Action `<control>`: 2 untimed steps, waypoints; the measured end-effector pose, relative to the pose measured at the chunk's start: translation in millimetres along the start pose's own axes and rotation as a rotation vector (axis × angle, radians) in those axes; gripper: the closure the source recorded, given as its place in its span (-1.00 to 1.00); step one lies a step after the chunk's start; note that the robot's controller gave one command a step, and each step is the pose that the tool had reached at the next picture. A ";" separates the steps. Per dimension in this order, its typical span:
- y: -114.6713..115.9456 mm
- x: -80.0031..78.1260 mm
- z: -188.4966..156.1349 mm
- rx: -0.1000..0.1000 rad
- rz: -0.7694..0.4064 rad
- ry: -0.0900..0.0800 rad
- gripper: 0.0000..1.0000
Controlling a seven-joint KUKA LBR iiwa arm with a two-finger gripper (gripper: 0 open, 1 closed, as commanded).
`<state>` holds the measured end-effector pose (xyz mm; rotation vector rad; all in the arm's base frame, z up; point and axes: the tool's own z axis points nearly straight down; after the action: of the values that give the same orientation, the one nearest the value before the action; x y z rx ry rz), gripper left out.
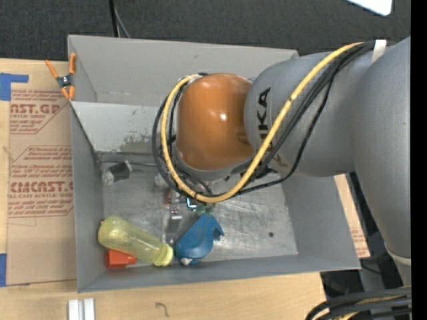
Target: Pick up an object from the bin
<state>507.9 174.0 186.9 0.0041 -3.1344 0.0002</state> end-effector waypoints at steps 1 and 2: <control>-0.9 -2.0 -4.1 -0.001 0.002 -0.007 -1.00; 42.9 7.1 43.1 -0.003 0.306 -0.012 -1.00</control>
Offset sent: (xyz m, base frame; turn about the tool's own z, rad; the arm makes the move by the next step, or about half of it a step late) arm -0.0157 0.0654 -0.0661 0.4168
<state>500.4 216.9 143.8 -0.4760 -3.1105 -0.0033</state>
